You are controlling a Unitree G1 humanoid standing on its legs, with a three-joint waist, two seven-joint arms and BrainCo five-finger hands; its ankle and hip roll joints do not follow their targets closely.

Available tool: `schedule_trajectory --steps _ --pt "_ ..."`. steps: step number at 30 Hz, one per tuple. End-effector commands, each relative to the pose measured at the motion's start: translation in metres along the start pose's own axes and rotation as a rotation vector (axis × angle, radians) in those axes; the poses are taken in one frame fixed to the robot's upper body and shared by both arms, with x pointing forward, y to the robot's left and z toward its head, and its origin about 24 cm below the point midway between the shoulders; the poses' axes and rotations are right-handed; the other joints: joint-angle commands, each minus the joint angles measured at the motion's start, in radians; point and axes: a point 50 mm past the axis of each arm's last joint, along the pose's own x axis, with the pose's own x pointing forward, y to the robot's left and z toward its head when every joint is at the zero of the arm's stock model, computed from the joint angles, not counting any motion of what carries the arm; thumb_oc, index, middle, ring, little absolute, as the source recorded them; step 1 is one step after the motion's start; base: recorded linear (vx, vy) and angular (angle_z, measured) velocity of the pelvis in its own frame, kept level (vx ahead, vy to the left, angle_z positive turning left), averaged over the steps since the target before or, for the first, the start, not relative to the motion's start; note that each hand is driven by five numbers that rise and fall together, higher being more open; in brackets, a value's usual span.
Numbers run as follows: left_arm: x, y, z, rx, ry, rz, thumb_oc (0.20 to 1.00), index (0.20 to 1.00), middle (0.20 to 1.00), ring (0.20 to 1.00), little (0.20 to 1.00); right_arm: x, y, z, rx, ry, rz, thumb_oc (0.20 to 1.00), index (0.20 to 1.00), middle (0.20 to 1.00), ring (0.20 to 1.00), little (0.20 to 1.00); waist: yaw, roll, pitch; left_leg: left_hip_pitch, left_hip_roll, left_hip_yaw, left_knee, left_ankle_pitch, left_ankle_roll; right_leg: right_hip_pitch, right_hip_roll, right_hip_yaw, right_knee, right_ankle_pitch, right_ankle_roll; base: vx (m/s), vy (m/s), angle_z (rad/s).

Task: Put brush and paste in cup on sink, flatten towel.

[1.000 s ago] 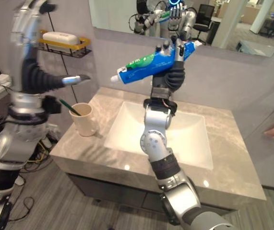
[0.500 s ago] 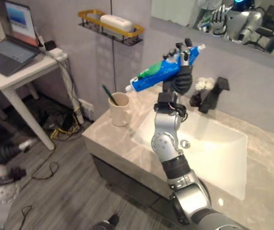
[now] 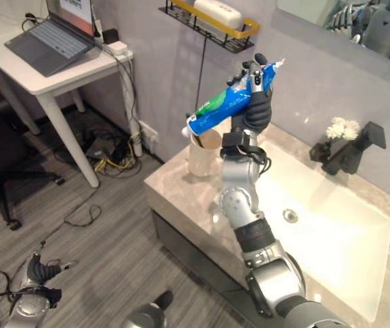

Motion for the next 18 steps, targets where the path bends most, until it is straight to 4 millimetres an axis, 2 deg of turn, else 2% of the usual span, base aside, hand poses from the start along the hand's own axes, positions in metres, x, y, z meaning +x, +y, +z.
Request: schedule_trajectory --steps 1,11,18 --pt "0.006 0.010 0.006 0.005 -0.049 0.011 1.000 1.000 1.000 1.000 1.000 0.013 0.013 0.020 -0.094 -0.091 0.104 0.200 0.200 0.200 0.200 0.200 -0.008 0.033 -0.073 0.068 -0.015 0.006 -0.099 0.023 0.071 0.013 -0.022 0.063 0.117 -0.062 -0.022 0.03 0.032 0.22" --pt "0.004 0.005 0.010 0.005 -0.087 -0.012 1.000 1.000 1.000 1.000 1.000 0.016 0.004 0.031 -0.232 -0.136 0.084 0.200 0.200 0.200 0.200 0.200 0.007 0.027 -0.075 0.068 -0.031 -0.013 -0.099 0.019 0.077 0.013 -0.032 0.053 0.131 -0.069 -0.020 0.02 0.018 0.08" --pt "0.003 -0.003 0.013 0.003 -0.104 -0.044 1.000 1.000 1.000 1.000 1.000 0.021 0.000 0.032 -0.298 -0.132 0.076 0.200 0.200 0.200 0.200 0.200 0.005 0.026 -0.079 0.064 -0.030 -0.011 -0.099 0.017 0.075 0.020 -0.027 0.053 0.108 -0.064 -0.019 0.00 0.000 0.01"
